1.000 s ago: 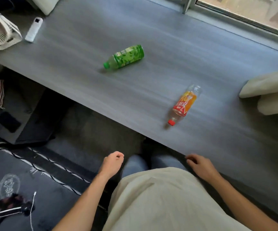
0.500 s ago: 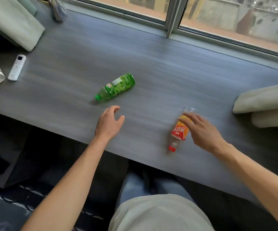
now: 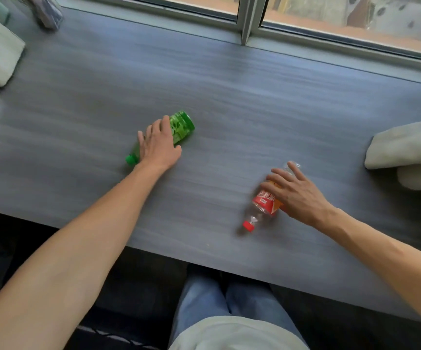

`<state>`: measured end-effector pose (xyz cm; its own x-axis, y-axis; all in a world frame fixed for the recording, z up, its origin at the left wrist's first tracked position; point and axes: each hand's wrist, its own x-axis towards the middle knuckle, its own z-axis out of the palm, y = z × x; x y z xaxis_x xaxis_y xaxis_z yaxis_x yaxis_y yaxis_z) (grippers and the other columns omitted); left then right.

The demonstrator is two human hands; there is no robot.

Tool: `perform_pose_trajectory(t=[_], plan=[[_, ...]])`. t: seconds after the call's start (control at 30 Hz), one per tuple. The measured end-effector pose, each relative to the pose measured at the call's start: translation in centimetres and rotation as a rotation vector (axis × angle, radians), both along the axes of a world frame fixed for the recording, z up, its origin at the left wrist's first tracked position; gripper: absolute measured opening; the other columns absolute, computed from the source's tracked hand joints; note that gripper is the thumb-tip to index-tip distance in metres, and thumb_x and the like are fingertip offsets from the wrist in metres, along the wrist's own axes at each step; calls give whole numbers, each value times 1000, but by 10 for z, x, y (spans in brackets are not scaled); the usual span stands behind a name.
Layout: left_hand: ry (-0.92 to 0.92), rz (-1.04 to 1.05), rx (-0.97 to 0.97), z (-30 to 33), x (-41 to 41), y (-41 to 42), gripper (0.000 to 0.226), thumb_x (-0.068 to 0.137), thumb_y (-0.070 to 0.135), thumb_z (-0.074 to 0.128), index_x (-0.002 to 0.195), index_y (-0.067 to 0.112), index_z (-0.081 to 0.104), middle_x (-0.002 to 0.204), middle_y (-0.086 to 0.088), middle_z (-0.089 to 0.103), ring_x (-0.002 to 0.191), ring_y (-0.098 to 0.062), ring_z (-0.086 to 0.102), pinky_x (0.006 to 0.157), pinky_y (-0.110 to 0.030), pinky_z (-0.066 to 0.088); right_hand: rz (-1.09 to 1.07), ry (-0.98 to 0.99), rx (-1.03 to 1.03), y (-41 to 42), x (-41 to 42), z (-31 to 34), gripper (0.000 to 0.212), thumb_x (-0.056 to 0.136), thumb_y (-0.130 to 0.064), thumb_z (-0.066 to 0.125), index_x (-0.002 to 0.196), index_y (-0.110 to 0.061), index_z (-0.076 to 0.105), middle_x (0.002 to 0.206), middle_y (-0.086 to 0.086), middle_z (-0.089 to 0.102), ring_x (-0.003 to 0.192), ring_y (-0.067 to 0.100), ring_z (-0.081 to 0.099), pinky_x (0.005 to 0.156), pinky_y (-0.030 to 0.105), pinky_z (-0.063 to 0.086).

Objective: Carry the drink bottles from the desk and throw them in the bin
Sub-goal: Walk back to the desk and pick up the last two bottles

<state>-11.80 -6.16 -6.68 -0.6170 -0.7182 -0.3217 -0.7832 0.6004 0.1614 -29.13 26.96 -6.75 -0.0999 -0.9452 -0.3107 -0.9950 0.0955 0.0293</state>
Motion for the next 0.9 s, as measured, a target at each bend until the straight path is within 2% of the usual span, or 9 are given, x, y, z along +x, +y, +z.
perform_pose_trajectory(t=[0.1,0.17,0.27,0.37,0.53,0.7,0.9], plan=[[-11,13,-10,-8,-2,-2,72,79,32,68,140,14,35,132,-20,53,121,-42,50,102,-55,39,-55,-25,-39,-10,-3,-4,55,72,-34,76,123,-23,59,117,3,63,118,28,57,117,51,29],[-13,22,2,-7,-1,0,65,77,30,69,133,15,39,126,-19,56,117,-42,52,96,-53,42,-105,-63,-14,-16,-4,-2,51,75,-42,68,120,-20,58,112,3,63,109,27,59,111,42,35],[-29,7,37,2,5,7,64,74,31,70,130,17,43,122,-18,58,115,-41,54,94,-51,44,-248,-141,62,-20,-2,6,49,78,-50,62,115,-18,56,106,4,64,98,28,64,86,37,47],[-16,-21,64,19,18,23,67,71,33,71,129,18,43,120,-17,59,113,-40,56,92,-50,46,-415,-244,82,-12,1,14,50,77,-56,63,111,-20,54,102,3,65,93,31,65,69,36,48],[-11,-67,136,48,56,70,66,68,35,68,126,20,42,112,-14,61,102,-40,61,86,-48,51,-693,-459,134,24,18,33,53,72,-53,67,112,-23,50,103,5,67,92,30,63,75,40,53],[-26,-40,257,60,105,129,66,68,36,67,128,26,41,112,-8,61,99,-38,62,81,-45,53,-967,-626,131,76,57,45,51,67,-60,68,106,-32,51,90,-6,66,79,19,62,66,35,49],[-97,-19,372,53,159,180,60,68,37,66,124,30,45,117,0,60,100,-32,64,77,-42,54,-1150,-741,137,131,111,44,50,70,-61,71,107,-34,50,85,-15,62,74,1,58,57,24,44]])
